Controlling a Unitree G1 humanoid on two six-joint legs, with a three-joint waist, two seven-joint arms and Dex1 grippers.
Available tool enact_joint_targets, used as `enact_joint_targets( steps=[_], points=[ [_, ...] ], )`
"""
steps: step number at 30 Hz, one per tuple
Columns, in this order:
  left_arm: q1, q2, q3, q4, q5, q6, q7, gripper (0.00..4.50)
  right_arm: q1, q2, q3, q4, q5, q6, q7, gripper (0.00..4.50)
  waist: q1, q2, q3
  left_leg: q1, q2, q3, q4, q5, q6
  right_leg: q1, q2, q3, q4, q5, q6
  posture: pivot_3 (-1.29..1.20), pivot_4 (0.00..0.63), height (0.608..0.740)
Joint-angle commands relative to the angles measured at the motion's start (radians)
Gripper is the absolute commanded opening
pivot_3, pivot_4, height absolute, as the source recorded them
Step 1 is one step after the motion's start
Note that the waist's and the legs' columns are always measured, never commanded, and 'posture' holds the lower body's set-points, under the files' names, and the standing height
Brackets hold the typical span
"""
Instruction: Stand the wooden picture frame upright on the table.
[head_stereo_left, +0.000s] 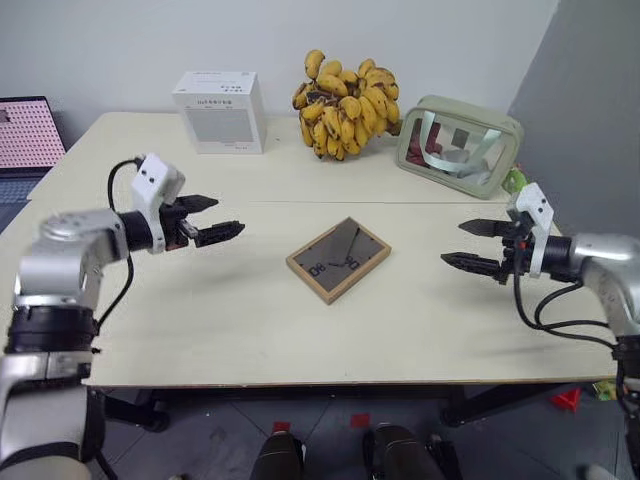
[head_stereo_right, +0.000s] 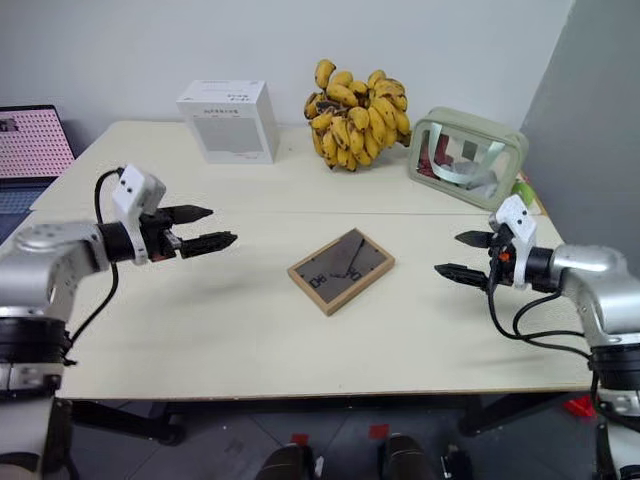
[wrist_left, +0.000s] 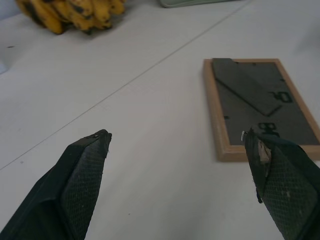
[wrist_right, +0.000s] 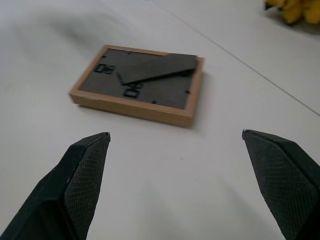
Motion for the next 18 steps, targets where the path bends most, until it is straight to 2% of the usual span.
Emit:
enact_joint_targets(
  steps=[1,12,14,18],
  points=[
    [-0.067,0.016,-0.033,0.067,0.04,-0.048,-0.07,4.5,0.0,-0.019,0.016,-0.033,-0.006,-0.01,0.039,4.48,0.0,0.0,0.0,0.0,0.0,0.0,0.0,0.0,0.0,0.0,0.0,0.0,0.0,0.0,0.0,0.0,0.15,0.74],
    [-0.141,-0.049,-0.051,0.189,0.094,-0.126,-0.091,4.5,0.034,-0.003,-0.01,-0.091,0.001,0.004,-0.036,4.48,0.006,0.0,0.0,-0.012,0.0,0.001,0.002,0.0,0.0,-0.013,0.0,0.001,0.004,0.004,0.006,0.0,0.15,0.74],
    [-0.162,-0.086,-0.047,0.233,0.095,-0.139,-0.078,4.5,0.049,0.033,-0.03,-0.122,0.012,0.041,-0.113,4.11,0.008,0.0,0.0,-0.013,0.0,0.001,0.003,0.0,0.0,-0.015,0.001,0.001,0.005,0.004,0.006,0.0,0.15,0.74],
    [-0.193,-0.188,-0.097,0.371,0.198,-0.259,0.042,3.82,0.128,0.162,-0.024,-0.261,-0.013,0.126,-0.34,3.26,0.009,-0.001,-0.001,-0.013,0.0,-0.001,0.004,0.0,0.0,-0.014,0.001,0.0,0.007,0.004,0.006,0.0,0.15,0.74]
  ],
)
